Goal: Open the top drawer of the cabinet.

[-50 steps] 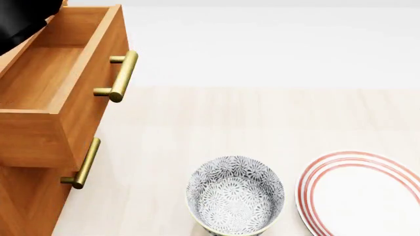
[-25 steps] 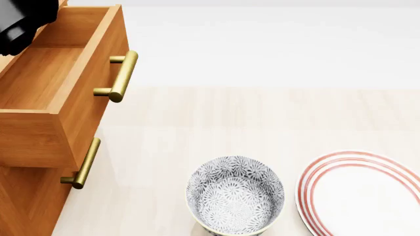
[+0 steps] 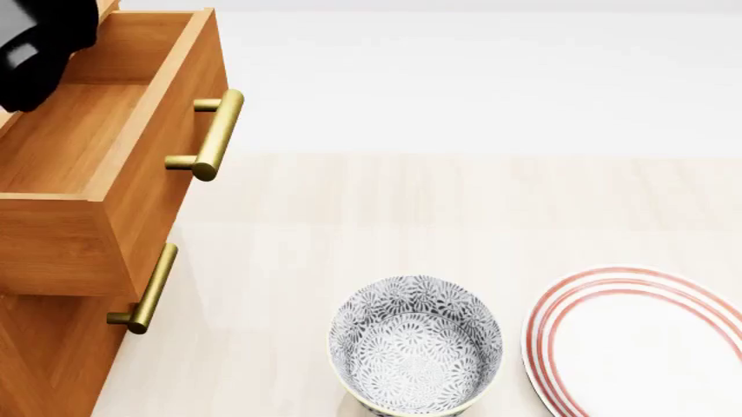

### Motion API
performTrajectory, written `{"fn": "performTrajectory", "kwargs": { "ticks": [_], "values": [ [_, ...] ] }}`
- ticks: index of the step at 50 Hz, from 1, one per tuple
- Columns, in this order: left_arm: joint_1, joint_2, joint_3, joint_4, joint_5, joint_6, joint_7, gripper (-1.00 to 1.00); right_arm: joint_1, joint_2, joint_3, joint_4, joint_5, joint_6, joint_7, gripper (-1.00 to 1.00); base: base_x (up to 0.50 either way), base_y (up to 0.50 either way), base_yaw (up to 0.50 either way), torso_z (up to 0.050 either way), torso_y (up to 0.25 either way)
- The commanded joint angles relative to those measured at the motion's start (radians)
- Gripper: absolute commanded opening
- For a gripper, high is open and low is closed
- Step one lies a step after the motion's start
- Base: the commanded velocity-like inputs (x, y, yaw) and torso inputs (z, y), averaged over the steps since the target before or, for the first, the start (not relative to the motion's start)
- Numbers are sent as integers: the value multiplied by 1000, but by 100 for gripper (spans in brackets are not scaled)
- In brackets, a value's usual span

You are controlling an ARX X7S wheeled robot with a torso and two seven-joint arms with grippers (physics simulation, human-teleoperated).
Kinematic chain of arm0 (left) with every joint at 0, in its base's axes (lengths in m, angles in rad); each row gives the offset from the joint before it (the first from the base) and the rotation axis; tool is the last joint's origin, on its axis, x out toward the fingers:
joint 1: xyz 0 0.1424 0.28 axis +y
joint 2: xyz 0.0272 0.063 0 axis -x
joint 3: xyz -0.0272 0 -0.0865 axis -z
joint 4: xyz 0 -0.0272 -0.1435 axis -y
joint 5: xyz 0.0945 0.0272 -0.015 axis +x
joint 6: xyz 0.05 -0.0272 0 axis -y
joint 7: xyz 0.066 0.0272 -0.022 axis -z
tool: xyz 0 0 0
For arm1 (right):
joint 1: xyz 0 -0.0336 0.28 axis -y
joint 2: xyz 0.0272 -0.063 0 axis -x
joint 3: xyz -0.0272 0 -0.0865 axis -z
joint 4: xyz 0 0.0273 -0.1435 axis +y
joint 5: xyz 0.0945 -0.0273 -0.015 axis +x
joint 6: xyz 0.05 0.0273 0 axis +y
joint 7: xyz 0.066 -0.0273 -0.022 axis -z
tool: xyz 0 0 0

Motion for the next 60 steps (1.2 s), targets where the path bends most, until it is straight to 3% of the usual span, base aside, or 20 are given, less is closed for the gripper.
{"fn": "performTrajectory", "kwargs": {
  "ticks": [1,27,60],
  "values": [
    [-13,13,-29,-58,-13,43,27,100,3,-18,22,10,-13,-6,-20,100,0,0,0,0,0],
    [6,15,-57,-94,-74,55,9,100,3,-17,12,18,-12,-13,-21,100,0,0,0,0,0],
    [15,1,1,-186,-47,80,46,100,2,-10,4,11,-6,-10,-17,100,0,0,0,0,0]
  ]
}}
